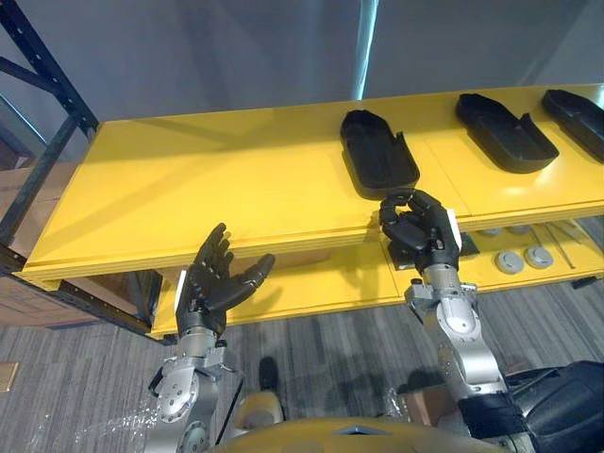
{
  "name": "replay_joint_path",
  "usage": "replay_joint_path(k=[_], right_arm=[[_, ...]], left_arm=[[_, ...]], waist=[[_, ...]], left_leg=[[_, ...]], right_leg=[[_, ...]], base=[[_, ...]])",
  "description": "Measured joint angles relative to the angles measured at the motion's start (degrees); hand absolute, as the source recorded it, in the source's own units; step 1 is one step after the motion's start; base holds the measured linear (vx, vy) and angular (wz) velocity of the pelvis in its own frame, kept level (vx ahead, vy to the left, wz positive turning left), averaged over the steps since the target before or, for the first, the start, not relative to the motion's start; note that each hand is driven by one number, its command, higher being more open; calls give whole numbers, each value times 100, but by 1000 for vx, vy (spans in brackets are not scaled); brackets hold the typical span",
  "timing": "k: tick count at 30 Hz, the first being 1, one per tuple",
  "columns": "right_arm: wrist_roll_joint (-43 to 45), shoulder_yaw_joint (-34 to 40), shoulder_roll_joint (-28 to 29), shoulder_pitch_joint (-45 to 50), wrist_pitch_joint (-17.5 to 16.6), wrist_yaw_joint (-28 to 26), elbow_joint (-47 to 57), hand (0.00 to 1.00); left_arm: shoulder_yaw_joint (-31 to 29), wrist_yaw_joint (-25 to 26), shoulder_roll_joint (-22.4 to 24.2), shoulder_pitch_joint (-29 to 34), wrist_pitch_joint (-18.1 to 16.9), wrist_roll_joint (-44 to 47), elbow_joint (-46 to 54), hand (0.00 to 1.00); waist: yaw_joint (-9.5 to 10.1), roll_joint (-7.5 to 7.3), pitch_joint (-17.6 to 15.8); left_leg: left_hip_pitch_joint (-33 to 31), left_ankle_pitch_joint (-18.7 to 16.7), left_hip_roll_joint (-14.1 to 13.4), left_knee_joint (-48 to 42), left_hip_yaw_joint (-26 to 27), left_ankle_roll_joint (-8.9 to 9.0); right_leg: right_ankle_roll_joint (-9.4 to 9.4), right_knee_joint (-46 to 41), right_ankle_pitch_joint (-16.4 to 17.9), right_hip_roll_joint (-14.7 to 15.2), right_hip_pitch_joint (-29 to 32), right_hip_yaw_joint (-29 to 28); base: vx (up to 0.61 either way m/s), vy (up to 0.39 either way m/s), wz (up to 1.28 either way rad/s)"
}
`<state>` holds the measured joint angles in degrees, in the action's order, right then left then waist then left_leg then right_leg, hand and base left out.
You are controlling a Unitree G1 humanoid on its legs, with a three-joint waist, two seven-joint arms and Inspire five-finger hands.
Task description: Walk over and take three plastic housings, then place them on the shelf
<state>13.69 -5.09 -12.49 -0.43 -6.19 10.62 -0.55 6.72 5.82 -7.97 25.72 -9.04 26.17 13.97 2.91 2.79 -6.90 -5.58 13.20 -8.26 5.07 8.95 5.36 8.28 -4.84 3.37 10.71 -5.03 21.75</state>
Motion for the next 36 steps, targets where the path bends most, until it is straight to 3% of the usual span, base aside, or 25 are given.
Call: replay_joint_path(k=[9, 22, 25, 26, 27, 28, 36], right_arm=[[-6, 4, -62, -710, 458, 106, -893, 0], [18, 143, -379, -1980, 463, -54, -2387, 0], [31, 152, -579, -2300, 464, -108, -2783, 0], [48, 175, -608, -2453, 464, -143, -2927, 0], [92, 184, -658, -2575, 464, -168, -3043, 0], [119, 186, -687, -2636, 464, -183, -3113, 0], [128, 277, -894, -3273, 468, -295, -3807, 0]], left_arm=[[92, -5, 0, -151, 56, -8, -150, 100], [212, -110, -60, -187, 303, -4, -362, 100], [382, -124, -182, -357, 338, -4, -533, 100], [404, -137, -205, -382, 338, -4, -559, 100], [443, -165, -208, -375, 344, -5, -560, 100], [443, -183, -214, -388, 353, -4, -560, 100], [436, -201, -220, -506, 384, -3, -573, 100]], waist=[[5, 95, 57], [63, 189, 38], [168, 176, 24], [174, 88, -8], [221, 213, -10], [234, 216, -9], [373, 237, -89]], left_leg=[[-1, 35, 28, 0, -152, -2], [-29, 34, 76, 3, -447, 14], [-84, -191, 105, 4, -451, 270], [-89, -235, 183, -34, -453, 179], [-87, -75, 164, -81, -557, 28], [-87, -2, 169, -72, -567, -23], [-102, 56, 205, -19, -678, -87]], right_leg=[[1, -8, 2, 0, -87, 130], [16, -49, 24, -2, -195, 329], [-1, 21, -7, 18, -197, 394], [16, 69, -15, 133, -186, 414], [44, 31, -9, 69, -214, 400], [25, -10, -16, 56, -217, 374], [84, -128, 13, 103, -217, 459]], base=[[-13, -18, 7], [-30, -23, 9], [-30, -17, 10], [0, 0, 0], [0, 0, 0], [47, -32, -2], [3, -30, 7]])
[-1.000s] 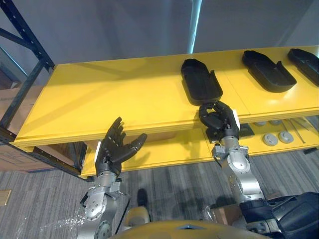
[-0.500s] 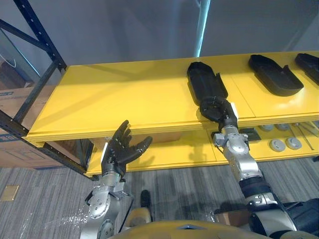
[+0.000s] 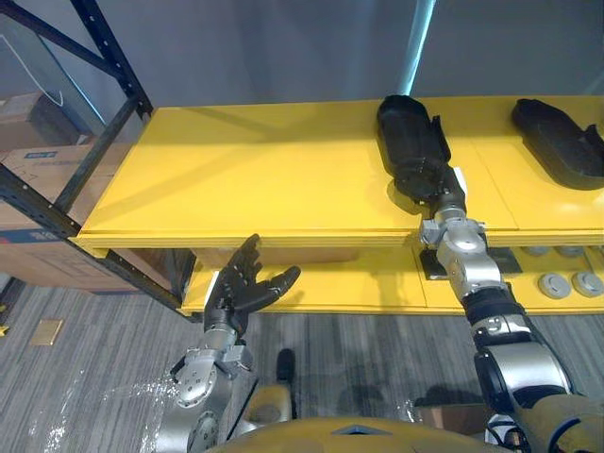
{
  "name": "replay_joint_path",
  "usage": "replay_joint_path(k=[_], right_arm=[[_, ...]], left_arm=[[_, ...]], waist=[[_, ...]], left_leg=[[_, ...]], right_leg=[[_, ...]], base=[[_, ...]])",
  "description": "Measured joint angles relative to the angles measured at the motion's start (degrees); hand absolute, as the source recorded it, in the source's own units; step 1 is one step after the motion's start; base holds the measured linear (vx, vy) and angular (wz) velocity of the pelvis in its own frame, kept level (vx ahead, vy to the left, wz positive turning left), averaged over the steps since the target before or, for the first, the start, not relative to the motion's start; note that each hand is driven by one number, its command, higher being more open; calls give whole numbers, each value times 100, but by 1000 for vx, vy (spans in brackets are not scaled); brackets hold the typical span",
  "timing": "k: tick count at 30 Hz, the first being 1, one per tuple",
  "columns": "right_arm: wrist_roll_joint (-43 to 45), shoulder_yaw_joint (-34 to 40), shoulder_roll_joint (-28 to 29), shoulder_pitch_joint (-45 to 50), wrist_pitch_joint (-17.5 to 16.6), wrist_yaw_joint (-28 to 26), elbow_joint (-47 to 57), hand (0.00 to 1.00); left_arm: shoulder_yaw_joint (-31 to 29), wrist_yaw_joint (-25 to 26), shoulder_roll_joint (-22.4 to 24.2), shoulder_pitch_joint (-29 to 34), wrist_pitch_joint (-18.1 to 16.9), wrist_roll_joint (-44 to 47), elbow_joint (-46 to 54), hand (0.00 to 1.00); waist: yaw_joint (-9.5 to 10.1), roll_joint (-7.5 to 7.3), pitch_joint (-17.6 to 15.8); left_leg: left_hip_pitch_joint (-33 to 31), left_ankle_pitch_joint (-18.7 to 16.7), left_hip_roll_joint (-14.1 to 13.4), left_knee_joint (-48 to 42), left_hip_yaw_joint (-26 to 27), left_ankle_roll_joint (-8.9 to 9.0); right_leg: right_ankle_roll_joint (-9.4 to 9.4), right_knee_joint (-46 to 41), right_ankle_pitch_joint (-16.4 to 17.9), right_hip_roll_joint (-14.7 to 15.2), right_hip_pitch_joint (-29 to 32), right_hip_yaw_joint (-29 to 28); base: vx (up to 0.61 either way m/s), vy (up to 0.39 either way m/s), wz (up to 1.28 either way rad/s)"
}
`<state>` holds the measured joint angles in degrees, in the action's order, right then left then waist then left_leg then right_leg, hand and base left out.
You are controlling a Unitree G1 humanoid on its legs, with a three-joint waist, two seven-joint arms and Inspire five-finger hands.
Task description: Walk over and take three plastic housings, then place them on the shelf
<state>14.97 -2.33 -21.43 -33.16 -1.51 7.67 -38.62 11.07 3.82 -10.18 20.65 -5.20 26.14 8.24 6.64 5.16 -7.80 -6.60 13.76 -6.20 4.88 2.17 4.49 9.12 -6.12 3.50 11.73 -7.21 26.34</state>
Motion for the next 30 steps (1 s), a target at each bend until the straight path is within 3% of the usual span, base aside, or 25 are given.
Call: replay_joint_path(k=[5, 8, 12, 17, 18, 24, 30], right_arm=[[-2, -8, -7, -5, 0, 18, 5, 0], [-8, -3, -7, 197, 3, 149, 562, 0], [-54, 107, 276, 1496, -7, 307, 2691, 0], [-119, 147, 783, 3158, -40, 292, 4354, 0], [-123, 187, 865, 3449, -45, 285, 4612, 100], [-321, 408, 1116, 4189, -327, 335, 5076, 100], [-410, 571, 1420, 4681, -432, 857, 5236, 100]], left_arm=[[0, -17, 0, -27, -1, 1, 0, 100], [-11, -20, 12, -24, -7, -1, 1, 100], [-183, -9, 65, 180, -78, -3, 39, 100], [-443, 137, 228, 541, -165, -11, 145, 100], [-500, 156, 275, 623, -219, -41, 155, 100], [-512, 134, 301, 962, -220, -180, 493, 100], [-366, 71, 306, 1076, -175, -176, 576, 100]], waist=[[29, 1, -15], [-9, 22, -91], [-66, 18, -109], [-239, -29, -115], [-282, -38, -112], [-353, -212, -44], [-374, -290, 75]], left_leg=[[10, -4, -24, 14, -28, 0], [13, -4, -24, 13, -17, 1], [20, -33, -34, 11, 128, 29], [121, -105, -57, 17, 370, 79], [119, -114, -69, 17, 427, 81], [121, -140, -182, 17, 696, 107], [148, -182, -266, 17, 1082, 85]], right_leg=[[-20, -85, 77, -7, 19, 8], [-44, -81, 94, -8, 28, -2], [-48, -59, 117, 3, 131, -98], [-46, 21, 110, -12, 153, -307], [-40, 28, 106, -15, 191, -345], [-77, 137, 0, -96, 327, -628], [-87, 151, -61, -124, 508, -952]], base=[[-32, -45, 2], [-23, -39, -2], [7, -22, -11], [22, -30, -25], [6, -30, -23], [-10, -24, -23], [-22, -11, -26]])
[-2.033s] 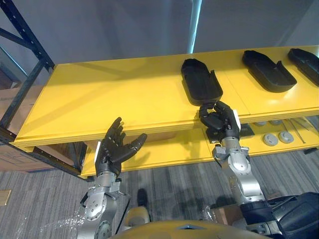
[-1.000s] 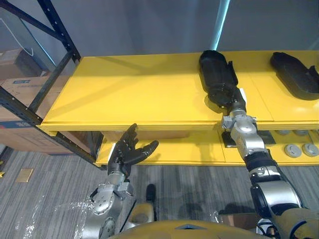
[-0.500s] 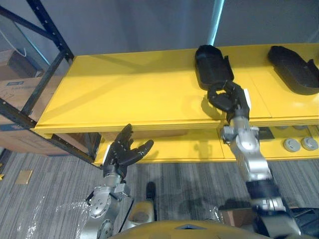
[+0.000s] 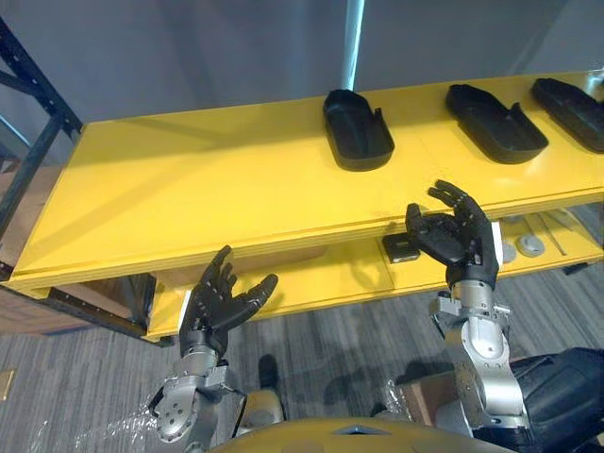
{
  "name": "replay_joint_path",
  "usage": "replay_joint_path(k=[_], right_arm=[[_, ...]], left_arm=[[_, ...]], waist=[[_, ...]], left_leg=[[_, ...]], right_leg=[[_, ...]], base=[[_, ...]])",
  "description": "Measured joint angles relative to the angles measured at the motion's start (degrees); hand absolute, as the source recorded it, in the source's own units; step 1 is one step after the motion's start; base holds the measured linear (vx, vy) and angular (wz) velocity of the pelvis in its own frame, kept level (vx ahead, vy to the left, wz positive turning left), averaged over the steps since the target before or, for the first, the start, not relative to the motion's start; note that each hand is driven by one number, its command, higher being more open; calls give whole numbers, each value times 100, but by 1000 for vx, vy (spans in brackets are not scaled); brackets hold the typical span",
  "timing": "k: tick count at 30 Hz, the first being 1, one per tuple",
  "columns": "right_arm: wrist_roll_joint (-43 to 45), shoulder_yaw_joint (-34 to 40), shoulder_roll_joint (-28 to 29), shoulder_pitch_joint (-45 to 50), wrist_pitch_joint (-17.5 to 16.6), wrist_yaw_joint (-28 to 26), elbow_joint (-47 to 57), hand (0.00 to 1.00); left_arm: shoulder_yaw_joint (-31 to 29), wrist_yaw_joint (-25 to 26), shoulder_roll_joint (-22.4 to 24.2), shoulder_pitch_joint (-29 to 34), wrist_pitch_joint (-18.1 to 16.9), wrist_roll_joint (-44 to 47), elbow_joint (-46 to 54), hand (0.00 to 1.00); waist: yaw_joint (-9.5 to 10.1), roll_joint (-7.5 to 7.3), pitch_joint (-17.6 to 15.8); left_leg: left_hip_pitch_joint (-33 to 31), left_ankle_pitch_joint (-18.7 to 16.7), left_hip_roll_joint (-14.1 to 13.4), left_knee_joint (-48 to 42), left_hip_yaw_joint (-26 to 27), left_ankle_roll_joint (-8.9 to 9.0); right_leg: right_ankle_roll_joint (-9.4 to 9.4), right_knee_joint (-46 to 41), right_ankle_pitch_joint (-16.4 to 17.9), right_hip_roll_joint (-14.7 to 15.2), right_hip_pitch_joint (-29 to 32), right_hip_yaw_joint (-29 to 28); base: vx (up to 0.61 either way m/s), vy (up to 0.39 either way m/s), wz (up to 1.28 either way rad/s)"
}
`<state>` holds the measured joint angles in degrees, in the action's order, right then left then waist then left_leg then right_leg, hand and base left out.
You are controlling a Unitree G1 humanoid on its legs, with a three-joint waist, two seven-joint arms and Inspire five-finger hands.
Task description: Walk over and take three plastic housings, then place them on the shelf
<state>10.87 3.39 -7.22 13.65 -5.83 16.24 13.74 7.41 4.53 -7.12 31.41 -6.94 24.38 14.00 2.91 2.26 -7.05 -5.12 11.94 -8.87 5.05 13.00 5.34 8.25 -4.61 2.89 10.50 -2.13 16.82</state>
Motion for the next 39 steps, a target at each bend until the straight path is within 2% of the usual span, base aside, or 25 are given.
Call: replay_joint_path(k=[3, 5, 6, 7, 9, 10, 12, 13, 16, 17, 18, 19, 20, 21, 22, 24, 25, 29, 30, 31, 33, 35, 37, 38, 39], right_arm=[[34, 147, 277, 432, 0, 237, 141, 100], [84, 167, 482, 860, 2, 374, 359, 100], [96, 137, 567, 1071, 4, 403, 451, 100], [138, 131, 596, 1193, 4, 407, 502, 100], [142, 153, 608, 1634, 1, 403, 653, 100], [159, 184, 607, 1763, -5, 389, 708, 100], [325, 415, 606, 2189, -127, 296, 813, 100], [400, 597, 608, 2425, -143, 277, 917, 100], [543, 811, 592, 2708, -305, 134, 1062, 100], [637, 785, 581, 2731, -360, -22, 1135, 100], [637, 707, 526, 2705, -380, -201, 1177, 100], [637, 661, 454, 2674, -380, -286, 1178, 100], [634, 527, 334, 2596, -377, -439, 1175, 100], [633, 372, 207, 2478, -376, -567, 1172, 100], [554, 51, -87, 2060, -376, -759, 1106, 100], [496, -302, -474, 1317, -381, -894, 873, 100], [476, -428, -618, 912, -380, -890, 640, 100], [410, -567, -617, 447, -303, -602, 131, 100], [410, -607, -592, 464, -291, -561, 105, 100], [411, -659, -527, 523, -279, -496, 52, 100], [590, -721, -223, 692, -240, -329, -100, 100], [629, -700, 76, 979, -243, -169, -111, 100], [619, -690, 319, 1279, -247, -40, -117, 100], [623, -698, 413, 1497, -267, -23, -117, 100], [637, -705, 472, 1601, -329, -41, -122, 100]], left_arm=[[180, 19, 2, 103, 15, 34, -3, 100], [569, 0, -111, 54, 120, 48, -4, 100], [1049, -111, -215, -127, 179, 41, -4, 100], [1326, -179, -253, -272, 233, 34, -12, 100], [2215, -470, -249, -926, 287, 21, -86, 100], [2364, -539, -242, -1082, 287, 9, -119, 100], [2690, -652, -228, -1595, 287, -31, -189, 100], [2831, -673, -222, -1834, 286, -34, -256, 100], [2936, -656, -203, -2080, 334, -62, -361, 100], [2940, -640, -172, -2102, 361, -68, -416, 100], [2954, -585, -160, -2126, 420, -84, -464, 100], [2953, -545, -160, -2126, 470, -86, -467, 100], [2942, -478, -163, -2127, 511, -86, -467, 100], [2917, -423, -166, -2125, 559, -87, -467, 100], [2763, -323, -160, -2115, 642, -77, -409, 100], [2447, -293, -166, -2000, 726, -72, -196, 100], [2279, -333, -194, -1935, 730, -69, -89, 100], [1912, -435, -243, -1802, 703, -69, -30, 100], [1877, -434, -247, -1765, 703, -69, -31, 100], [1842, -431, -253, -1755, 689, -69, -31, 100], [1888, -460, -238, -1776, 530, -73, -25, 100], [1972, -590, -243, -1794, 457, -44, -15, 100], [2038, -717, -274, -1798, 457, 7, -13, 100], [2075, -789, -322, -1797, 452, 85, -14, 100], [2085, -812, -347, -1793, 449, 155, -25, 100]], waist=[[-2, -39, 15], [-117, -107, 74], [-314, -243, 133], [-411, -291, 214], [-775, -491, 495], [-851, -532, 529], [-1152, -620, 556], [-1277, -631, 564], [-1467, -579, 576], [-1505, -477, 592], [-1500, -349, 585], [-1486, -321, 580], [-1430, -238, 603], [-1345, -167, 643], [-1129, -79, 647], [-917, -27, 617], [-831, -29, 616], [-528, -83, 581], [-513, -79, 579], [-485, -14, 513], [-491, -11, 13], [-495, -12, -308], [-494, -34, -523], [-480, -125, -579], [-453, -204, -629]], left_leg=[[157, -42, -86, -15, 616, -8], [344, -104, -139, -14, 1115, -16], [465, -148, -180, -16, 1479, -10], [517, -167, -194, -16, 1646, 2], [840, -302, -288, -1, 2369, 92], [955, -337, -327, -1, 2559, 121], [1297, -410, -499, -3, 3111, 257], [1402, -405, -603, -2, 3295, 312], [1475, -365, -808, 0, 3553, 461], [1485, -343, -880, 0, 3552, 513], [1513, -357, -898, -1, 3416, 571], [1517, -388, -888, -5, 3241, 606], [1508, -505, -843, -43, 2850, 645], [1426, -722, -776, -179, 2282, 640], [1234, -1233, -675, -637, 1280, 633], [986, -1762, -571, -1181, 443, 580], [845, -1939, -559, -1423, 220, 564], [502, -2043, -479, -1614, -70, 514], [425, -2031, -461, -1661, -111, 472], [312, -2094, -457, -1832, -192, 452], [72, -2523, -461, -2656, -629, 412], [-47, -2871, -462, -3309, -785, 385], [-50, -3100, -437, -3676, -765, 294], [-50, -3214, -373, -3812, -653, 207], [-38, -3300, -337, -3913, -441, 99]], right_leg=[[7, 156, -192, 6, 105, -427], [7, 275, -289, 29, 125, -717], [7, 285, -289, 42, 179, -898], [7, 285, -289, 44, 236, -1003], [8, 284, -289, 26, 406, -1380], [10, 282, -289, 8, 398, -1455], [31, 317, -293, -118, 405, -1589], [96, 388, -331, -200, 409, -1606], [237, 387, -420, -392, 561, -1723], [257, 369, -432, -485, 618, -1730], [263, 358, -438, -573, 642, -1817], [276, 331, -447, -621, 661, -1909], [274, 277, -451, -710, 691, -2067], [263, 253, -457, -781, 700, -2240], [197, 251, -449, -869, 696, -2495], [34, 248, -541, -940, 718, -2662], [-46, 253, -600, -949, 718, -2664], [-116, 243, -661, -859, 845, -2531], [-123, 195, -669, -840, 887, -2491], [-191, 33, -639, -838, 967, -2467], [-202, -935, -155, -870, 1204, -2408], [-198, -1673, 111, -871, 1379, -2430], [-188, -1952, 132, -862, 1423, -2516], [-159, -1890, 115, -802, 1432, -2544], [-33, -1689, -34, -706, 1436, -2469]], base=[[-10, 18, -77], [-1, 17, -87], [7, 13, -90], [23, 21, -125], [42, 37, -153], [48, 45, -162], [46, 19, -136], [39, -20, -91], [33, -70, -62], [50, -91, -29], [48, -68, -29], [48, -46, -27], [68, -56, -31], [110, -50, -62], [107, -23, -68], [51, 35, -56], [29, 39, -13], [44, 27, 31], [95, 30, 28], [94, 62, 22], [61, 77, 19], [-29, 148, 0], [-80, 198, -29], [-129, 182, -62], [-156, 170, -80]])
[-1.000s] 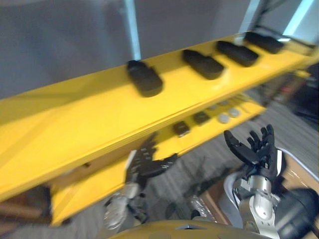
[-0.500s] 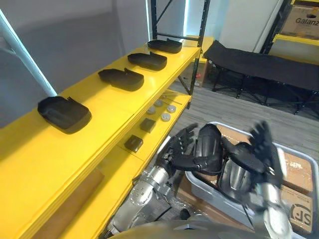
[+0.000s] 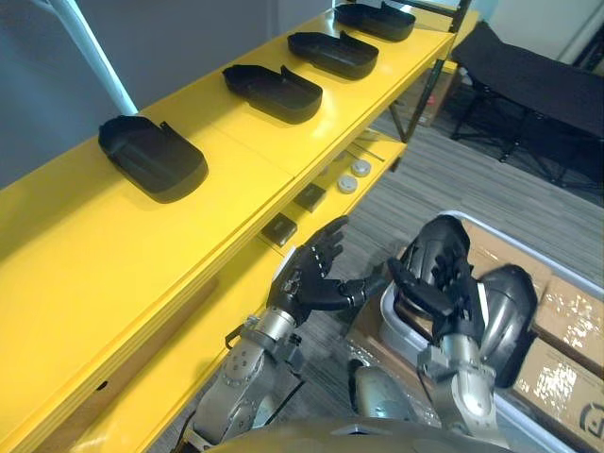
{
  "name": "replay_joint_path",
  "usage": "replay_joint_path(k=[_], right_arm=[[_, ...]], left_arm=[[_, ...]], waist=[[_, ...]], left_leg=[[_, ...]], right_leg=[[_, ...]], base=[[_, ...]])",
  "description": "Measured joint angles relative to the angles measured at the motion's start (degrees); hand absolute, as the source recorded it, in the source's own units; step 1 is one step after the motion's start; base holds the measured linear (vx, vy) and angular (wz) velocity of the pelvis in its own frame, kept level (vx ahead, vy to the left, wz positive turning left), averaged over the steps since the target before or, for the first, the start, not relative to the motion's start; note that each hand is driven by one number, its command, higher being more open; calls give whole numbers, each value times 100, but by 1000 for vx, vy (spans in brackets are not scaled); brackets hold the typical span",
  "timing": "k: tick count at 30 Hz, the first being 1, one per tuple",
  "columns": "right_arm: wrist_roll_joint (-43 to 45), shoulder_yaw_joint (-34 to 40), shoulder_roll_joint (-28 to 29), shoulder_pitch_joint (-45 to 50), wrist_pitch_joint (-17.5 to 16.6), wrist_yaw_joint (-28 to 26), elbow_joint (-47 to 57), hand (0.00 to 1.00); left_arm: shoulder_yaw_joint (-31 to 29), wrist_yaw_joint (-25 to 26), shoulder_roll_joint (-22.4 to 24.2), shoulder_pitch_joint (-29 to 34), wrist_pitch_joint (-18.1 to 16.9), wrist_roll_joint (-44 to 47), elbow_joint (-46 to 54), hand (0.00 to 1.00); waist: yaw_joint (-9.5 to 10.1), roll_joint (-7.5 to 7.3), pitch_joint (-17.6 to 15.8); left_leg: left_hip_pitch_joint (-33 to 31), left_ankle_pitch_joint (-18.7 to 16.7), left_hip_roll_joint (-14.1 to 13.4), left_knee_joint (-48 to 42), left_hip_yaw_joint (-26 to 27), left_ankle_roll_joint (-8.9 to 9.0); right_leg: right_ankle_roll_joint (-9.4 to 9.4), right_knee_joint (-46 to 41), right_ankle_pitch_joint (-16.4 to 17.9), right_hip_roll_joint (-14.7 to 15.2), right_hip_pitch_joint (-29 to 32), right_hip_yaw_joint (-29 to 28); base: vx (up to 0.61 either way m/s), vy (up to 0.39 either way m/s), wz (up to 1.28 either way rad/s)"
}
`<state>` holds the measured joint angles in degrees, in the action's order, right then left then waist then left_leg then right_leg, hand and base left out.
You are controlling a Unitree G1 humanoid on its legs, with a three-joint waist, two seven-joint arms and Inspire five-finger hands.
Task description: Walk over and take three plastic housings, then place them on the shelf
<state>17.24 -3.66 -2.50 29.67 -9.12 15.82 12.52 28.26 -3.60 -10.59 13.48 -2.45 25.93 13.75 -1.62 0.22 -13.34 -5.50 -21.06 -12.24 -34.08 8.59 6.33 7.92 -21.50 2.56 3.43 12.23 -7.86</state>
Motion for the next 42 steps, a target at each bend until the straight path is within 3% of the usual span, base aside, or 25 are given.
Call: replay_joint_path(k=[1, 2, 3, 4, 6, 7, 8, 10, 12, 13, 14, 15, 17, 19, 21, 22, 24, 25, 28, 30, 32, 34, 38, 40, 42], right_arm=[[0, -23, 4, 20, -37, -17, -12, 100], [-5, -76, -11, -20, -110, -72, -73, 100], [-5, -199, -23, -134, -193, -134, -177, 100], [-9, -382, -79, -229, -296, -172, -317, 100], [-29, -567, -197, -376, -356, -157, -536, 100], [-82, -663, -248, -541, -402, -89, -795, 100], [-81, -692, -248, -622, -406, -32, -907, 100], [-80, -723, -256, -926, -410, 77, -1321, 100], [-82, -784, -328, -1034, -409, 93, -1455, 100], [-122, -843, -406, -1044, -401, 77, -1461, 100], [-125, -842, -462, -1048, -373, 67, -1462, 100], [-127, -835, -594, -1036, -356, 38, -1459, 100], [-137, -751, -743, -1030, -353, -50, -1456, 100], [-193, -602, -948, -964, -247, -58, -1457, 100], [-344, -324, -1228, -894, -145, -106, -1457, 100], [-346, -241, -1275, -864, -143, -129, -1457, 100], [-353, 34, -1450, -880, -108, -151, -1459, 100], [-353, 178, -1582, -1096, -7, -167, -1482, 100], [-366, 290, -1700, -1729, 39, -163, -1811, 100], [-536, 312, -1650, -2165, 39, 12, -2124, 100], [-551, 319, -1608, -2437, 39, 181, -2309, 100], [-512, 421, -1602, -3007, 32, 452, -2828, 100], [-429, 898, -1664, -4255, 34, 1010, -3991, 100], [-238, 1028, -1968, -4989, 58, 1207, -4631, 100], [38, 1129, -2500, -5841, 92, 1434, -5268, 100]], left_arm=[[-17, 0, -5, 8, 0, 84, -13, 100], [-109, 52, -8, 4, 1, 93, -47, 100], [-229, 94, 4, -4, -16, 97, -122, 100], [-397, 122, 7, -40, -24, 115, -270, 100], [-573, 128, -5, -74, -26, 174, -427, 100], [-699, 129, -6, -40, -26, 319, -531, 100], [-736, 129, -6, -8, -26, 335, -558, 100], [-781, 118, -10, 74, -25, 511, -700, 100], [-794, 115, -20, 133, -25, 597, -720, 100], [-807, 107, -31, 127, -25, 715, -740, 100], [-818, 106, -7, 124, -19, 797, -790, 100], [-833, 105, 112, 237, -15, 920, -825, 100], [-814, 100, 171, 354, -15, 1047, -878, 100], [-707, 100, 304, 421, -10, 1049, -897, 100], [-475, 51, 305, 476, -10, 1106, -904, 100], [-426, 17, 286, 491, -10, 1188, -916, 100], [-329, -105, 289, 520, -9, 1219, -990, 100], [-345, -150, 279, 541, -14, 1224, -989, 100], [-397, -161, 261, 555, -21, 1240, -990, 100], [-424, -199, 156, 493, -15, 1273, -1021, 100], [-460, -231, 31, 433, 4, 1264, -1052, 100], [-612, -323, -164, 418, 23, 1268, -1156, 100], [-791, -335, -361, 25, 22, 1269, -1162, 100], [-857, -335, -393, -302, 4, 1269, -1162, 100], [-880, -336, -387, -620, -14, 1269, -1167, 100]], waist=[[9, -30, -20], [8, -20, -37], [24, 51, -97], [-12, 4, -66], [-19, -2, -64], [2, -18, -53], [0, -37, -41], [46, -141, 31], [58, -124, 65], [48, -113, 93], [55, -41, 127], [99, 88, 215], [-16, 90, 232], [-147, 122, 234], [-191, 122, 229], [-200, 134, 227], [-149, 200, 260], [-135, 288, 284], [-2, 314, 300], [42, 210, 238], [162, 58, 153], [275, 12, 125], [406, -5, -137], [534, -23, -419], [666, 73, -712]], left_leg=[[21, -17, 1, -7, 150, -43], [32, 44, -96, 83, 388, -156], [81, 214, -204, 309, 776, -251], [110, 412, -215, 601, 1031, -349], [155, 700, -220, 1006, 1176, -388], [144, 941, -228, 1294, 1264, -369], [127, 1022, -237, 1378, 1305, -361], [63, 1265, -292, 1534, 1480, -242], [-75, 1379, -500, 1401, 1568, -48], [-260, 1461, -718, 1154, 1504, 170], [-347, 1511, -852, 1113, 1385, 234], [-354, 1642, -1080, 1249, 1100, 398], [-186, 1889, -1246, 1559, 943, 521], [-151, 2304, -1346, 1758, 717, 264], [-205, 2885, -1389, 1686, 666, -370], [-204, 2998, -1388, 1658, 708, -407], [-191, 2674, -1153, 1479, 577, -19], [-191, 2243, -873, 1425, 405, 27], [-175, 1601, -468, 1696, 160, -26], [-204, 1554, -193, 1891, 137, 244], [-276, 1504, -20, 1796, 209, 246], [-618, 1298, 64, 1315, 192, 155], [-1212, 1138, 115, 739, 4, 41], [-1536, 1113, 157, 579, -131, 37], [-1972, 1229, 198, 500, -323, 20]], right_leg=[[11, 148, -180, 28, 14, 35], [51, 651, -662, 17, -17, 87], [-71, 892, -878, 80, -92, 374], [-286, 54, -458, 205, 67, 740], [-331, -762, -43, 415, 97, 1044], [-511, -1306, 138, 744, -44, 1188], [-558, -1441, 169, 910, -123, 1257], [-627, -1507, 173, 1592, -397, 1391], [-736, -1096, 48, 1858, -534, 1389], [-473, -665, -73, 1716, -630, 1332], [-282, -536, 81, 1554, -665, 1414], [151, -230, 351, 1277, -787, 1547], [498, 61, 793, 1089, -1056, 1890], [296, 60, 997, 903, -1139, 2053], [182, 87, 1055, 834, -1246, 2207], [143, 116, 1066, 834, -1277, 2231], [39, 359, 1051, 928, -1331, 2169], [44, 522, 889, 948, -1297, 2030], [175, 898, 457, 981, -1093, 1884], [311, 1009, 229, 1173, -975, 1861], [379, 1198, 1, 1361, -959, 1867], [362, 1467, -390, 1455, -944, 1959], [372, 1790, -714, 1483, -917, 2201], [379, 1926, -749, 1480, -821, 2325], [355, 2069, -919, 1425, -576, 2435]], base=[[-172, 137, -100], [-302, 118, -124], [-365, 125, -140], [-346, 106, -113], [-170, 21, -65], [-153, -55, -48], [-185, -138, -46], [-135, -229, -43], [-131, -345, -49], [-121, -403, -43], [-93, -436, -63], [-46, -358, -60], [-22, -488, -28], [-17, -400, 10], [-55, -258, 4], [-80, -149, 5], [-87, 13, -20], [-48, 112, -37], [-70, 184, -32], [-113, 257, -6], [-103, 196, -11], [-130, 244, -6], [-126, 144, 17], [-186, 55, 20], [-190, 44, 18]])
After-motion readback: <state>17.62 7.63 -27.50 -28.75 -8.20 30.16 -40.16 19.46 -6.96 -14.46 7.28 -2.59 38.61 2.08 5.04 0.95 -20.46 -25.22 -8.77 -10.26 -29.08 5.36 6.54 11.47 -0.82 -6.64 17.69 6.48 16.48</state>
